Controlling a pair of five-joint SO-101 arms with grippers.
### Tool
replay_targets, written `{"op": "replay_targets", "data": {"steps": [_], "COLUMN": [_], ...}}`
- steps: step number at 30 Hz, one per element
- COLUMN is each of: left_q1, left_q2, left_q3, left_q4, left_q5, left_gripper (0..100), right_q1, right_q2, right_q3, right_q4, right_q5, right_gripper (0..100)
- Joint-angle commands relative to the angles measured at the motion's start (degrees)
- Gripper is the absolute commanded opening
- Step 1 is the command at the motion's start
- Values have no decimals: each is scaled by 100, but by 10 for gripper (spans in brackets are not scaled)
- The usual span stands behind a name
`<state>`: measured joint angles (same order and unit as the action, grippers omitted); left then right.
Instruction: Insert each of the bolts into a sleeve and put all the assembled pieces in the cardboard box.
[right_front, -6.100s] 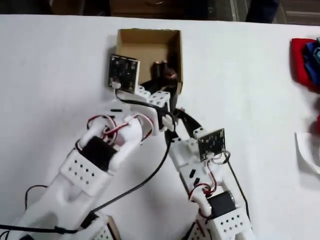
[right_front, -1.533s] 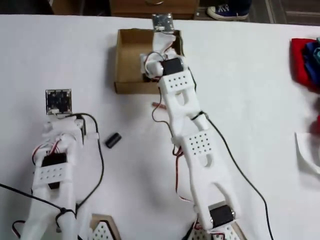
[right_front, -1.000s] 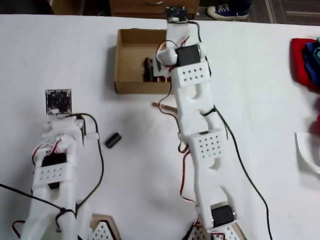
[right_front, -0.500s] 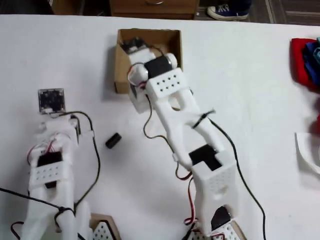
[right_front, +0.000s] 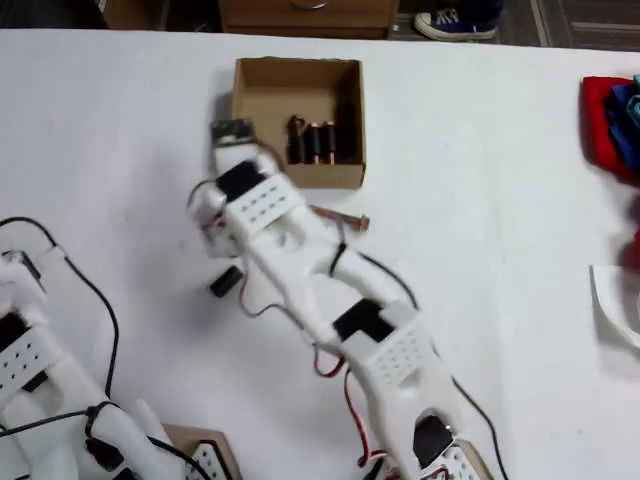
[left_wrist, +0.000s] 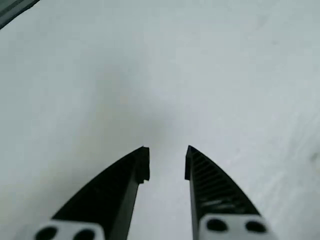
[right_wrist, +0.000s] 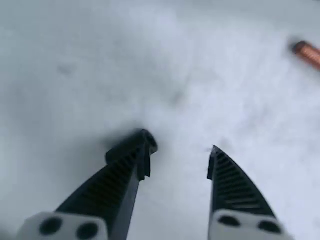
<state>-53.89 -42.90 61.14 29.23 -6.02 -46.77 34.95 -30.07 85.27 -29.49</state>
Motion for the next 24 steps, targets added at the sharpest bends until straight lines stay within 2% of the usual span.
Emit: {"op": "replay_targets", "data": {"steps": [1, 4, 9, 12, 18, 24], "left_q1": [-211, -316, -431, -475, -448, -431], "left_q2": [-35, -44, -44, -44, -44, -44], "left_q3": [-259, -268, -295, -295, -295, -303], "left_q4": [35, 35, 35, 35, 35, 0], "left_q5": [-9, -9, -9, -9, -9, -9], "left_gripper": [143, 143, 143, 143, 143, 143], "right_q1": [-409, -593, -567, -470, -207, 180], "right_q2": [22, 136, 585, 901, 1235, 1719], "right_q3": [-448, -536, -589, -589, -712, -1644], "right_q4": [66, 48, 40, 48, -48, -92], "right_q5": [-396, -501, -1424, -1697, -1767, -1749], "right_gripper": [191, 191, 193, 193, 191, 190]}}
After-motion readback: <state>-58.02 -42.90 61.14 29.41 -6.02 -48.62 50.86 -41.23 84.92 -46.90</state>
